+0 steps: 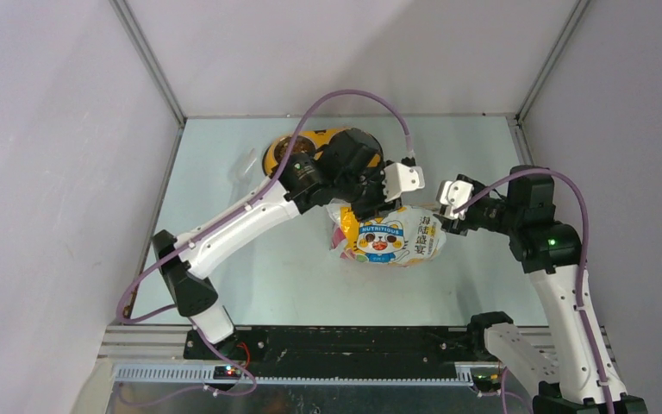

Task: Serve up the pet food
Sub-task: Close the pet food bag at the center of the board.

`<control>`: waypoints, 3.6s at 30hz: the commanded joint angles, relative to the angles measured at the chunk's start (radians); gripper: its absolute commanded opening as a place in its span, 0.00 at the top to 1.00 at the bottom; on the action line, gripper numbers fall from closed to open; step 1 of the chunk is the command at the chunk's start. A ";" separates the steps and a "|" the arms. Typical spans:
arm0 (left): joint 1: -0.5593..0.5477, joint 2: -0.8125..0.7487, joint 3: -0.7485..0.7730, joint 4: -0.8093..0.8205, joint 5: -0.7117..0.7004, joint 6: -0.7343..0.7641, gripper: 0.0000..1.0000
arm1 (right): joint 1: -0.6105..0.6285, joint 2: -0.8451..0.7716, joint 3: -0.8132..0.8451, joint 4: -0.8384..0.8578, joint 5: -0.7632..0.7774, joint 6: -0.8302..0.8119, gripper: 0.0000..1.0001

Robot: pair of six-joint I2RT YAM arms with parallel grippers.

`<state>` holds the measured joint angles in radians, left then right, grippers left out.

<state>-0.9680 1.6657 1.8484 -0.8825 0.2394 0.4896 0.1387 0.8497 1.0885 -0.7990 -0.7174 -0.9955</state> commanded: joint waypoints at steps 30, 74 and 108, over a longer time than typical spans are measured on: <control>0.082 -0.089 -0.085 0.009 0.133 -0.012 1.00 | 0.080 0.139 0.092 -0.067 -0.151 0.002 0.42; 0.106 -0.135 -0.076 -0.012 0.121 0.009 1.00 | -0.129 0.166 0.190 -0.255 -0.150 -0.119 0.24; 0.107 -0.128 -0.072 -0.007 0.117 0.002 1.00 | -0.165 0.236 0.265 -0.340 -0.179 -0.070 0.41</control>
<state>-0.8722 1.6173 1.7466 -0.9295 0.3550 0.4965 -0.0235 1.1149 1.3705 -1.1797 -0.9367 -1.0435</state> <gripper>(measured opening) 0.008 0.589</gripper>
